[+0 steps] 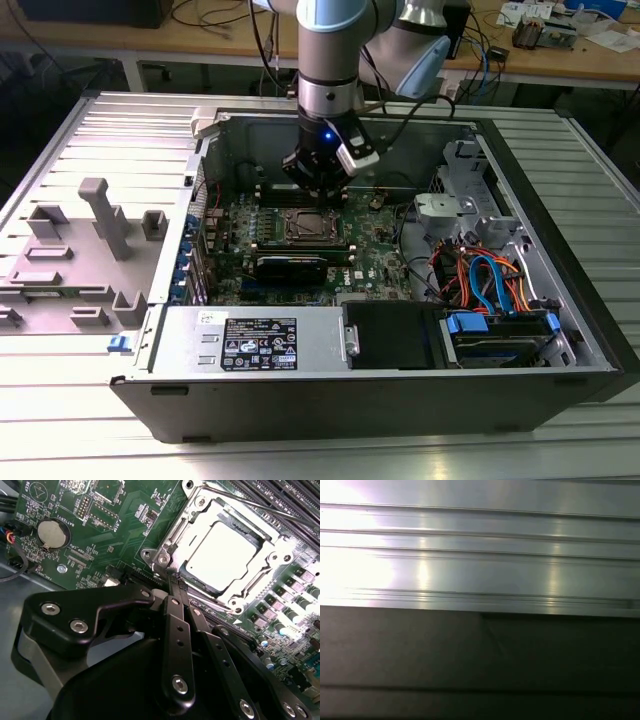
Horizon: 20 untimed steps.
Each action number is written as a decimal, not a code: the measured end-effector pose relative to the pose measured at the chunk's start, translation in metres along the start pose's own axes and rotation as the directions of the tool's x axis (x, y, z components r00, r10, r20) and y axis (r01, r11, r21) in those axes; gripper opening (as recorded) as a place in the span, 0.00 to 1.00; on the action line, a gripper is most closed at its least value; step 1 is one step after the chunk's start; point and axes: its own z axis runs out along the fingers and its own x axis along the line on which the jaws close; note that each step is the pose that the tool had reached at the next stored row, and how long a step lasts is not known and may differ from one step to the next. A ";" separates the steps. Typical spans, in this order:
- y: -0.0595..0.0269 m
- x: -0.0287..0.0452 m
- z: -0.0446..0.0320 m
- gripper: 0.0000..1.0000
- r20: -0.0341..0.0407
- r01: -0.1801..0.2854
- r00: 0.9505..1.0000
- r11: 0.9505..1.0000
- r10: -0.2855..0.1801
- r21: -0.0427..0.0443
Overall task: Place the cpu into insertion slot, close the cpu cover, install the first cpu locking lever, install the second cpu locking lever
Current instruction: 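Install the first cpu locking lever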
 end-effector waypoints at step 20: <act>-0.0028 0.0002 0.0043 0.11 0.000 0.000 1.000 1.000 0.000 0.000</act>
